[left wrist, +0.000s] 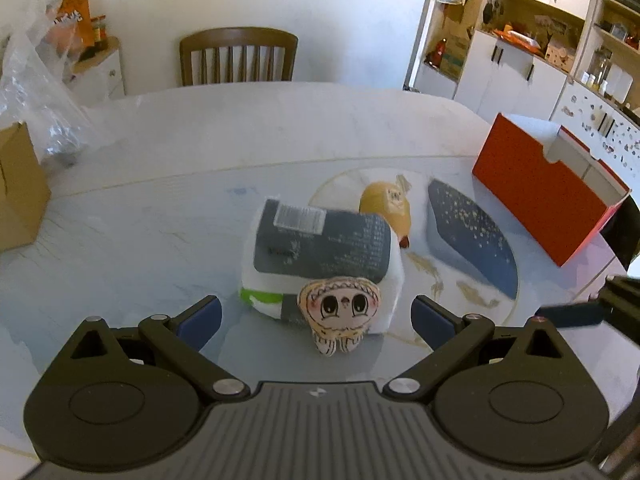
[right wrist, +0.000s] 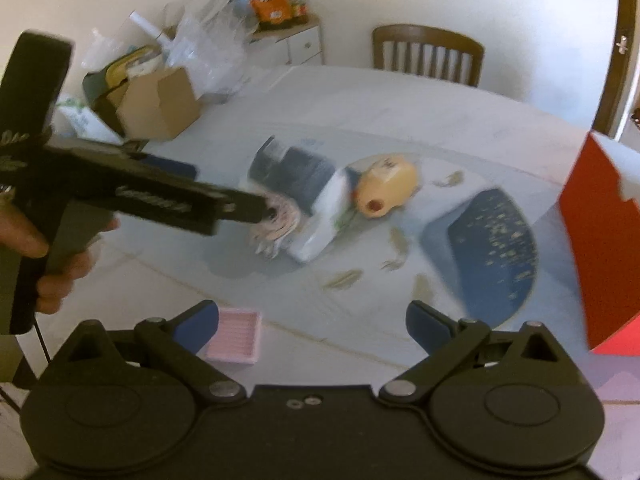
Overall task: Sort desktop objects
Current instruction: 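Grasp the cartoon-face plush with left tool while right tool grasps the pink pad, then carry the plush and pink pad over the red shoebox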
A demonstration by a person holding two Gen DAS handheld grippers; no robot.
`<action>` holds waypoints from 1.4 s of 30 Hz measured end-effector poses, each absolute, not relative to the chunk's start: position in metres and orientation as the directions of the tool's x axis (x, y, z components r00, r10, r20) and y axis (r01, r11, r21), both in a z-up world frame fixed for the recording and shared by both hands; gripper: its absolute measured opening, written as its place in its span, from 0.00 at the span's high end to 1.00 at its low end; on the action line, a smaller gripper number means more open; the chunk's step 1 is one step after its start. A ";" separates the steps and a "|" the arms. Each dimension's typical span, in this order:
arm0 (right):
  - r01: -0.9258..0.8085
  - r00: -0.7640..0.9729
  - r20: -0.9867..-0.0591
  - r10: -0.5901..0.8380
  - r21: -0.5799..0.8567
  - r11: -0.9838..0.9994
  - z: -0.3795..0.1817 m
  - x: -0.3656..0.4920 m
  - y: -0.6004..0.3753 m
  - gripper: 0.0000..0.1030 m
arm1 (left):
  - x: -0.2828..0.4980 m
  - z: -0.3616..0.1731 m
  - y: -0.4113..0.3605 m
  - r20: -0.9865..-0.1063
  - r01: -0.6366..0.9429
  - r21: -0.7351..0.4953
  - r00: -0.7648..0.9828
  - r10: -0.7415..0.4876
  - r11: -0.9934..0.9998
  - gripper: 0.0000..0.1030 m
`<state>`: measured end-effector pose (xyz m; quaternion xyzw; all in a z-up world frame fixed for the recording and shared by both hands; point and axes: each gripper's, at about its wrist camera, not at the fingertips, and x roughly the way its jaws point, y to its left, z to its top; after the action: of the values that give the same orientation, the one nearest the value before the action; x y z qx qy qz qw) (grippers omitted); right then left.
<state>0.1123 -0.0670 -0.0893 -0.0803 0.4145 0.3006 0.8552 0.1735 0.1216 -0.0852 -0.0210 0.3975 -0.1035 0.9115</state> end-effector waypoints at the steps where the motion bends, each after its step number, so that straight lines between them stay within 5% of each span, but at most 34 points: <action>1: -0.587 0.468 -0.761 0.449 0.112 0.802 -0.093 0.109 -0.063 0.03 | 0.174 -0.087 0.121 -0.720 0.176 -0.121 0.662 -0.208 0.977 0.02; 10: -0.617 0.438 -0.779 0.449 0.103 0.780 -0.121 0.096 -0.024 0.09 | 0.178 -0.100 0.115 -0.713 0.161 -0.108 0.675 -0.190 0.981 0.03; 33: -0.587 0.496 -0.782 0.378 0.019 0.809 -0.136 0.098 0.003 0.51 | 0.181 -0.109 0.103 -0.724 0.168 -0.093 0.665 -0.182 0.981 0.25; 42: -0.580 0.491 -0.784 0.380 0.031 0.814 -0.135 0.100 -0.001 0.61 | 0.182 -0.111 0.103 -0.728 0.161 -0.102 0.660 -0.184 0.982 0.49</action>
<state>0.1000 -0.0010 -0.1346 -0.1192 0.4191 0.2805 0.8553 0.1818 0.1026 -0.1110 -0.0144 0.4011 -0.0946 0.9110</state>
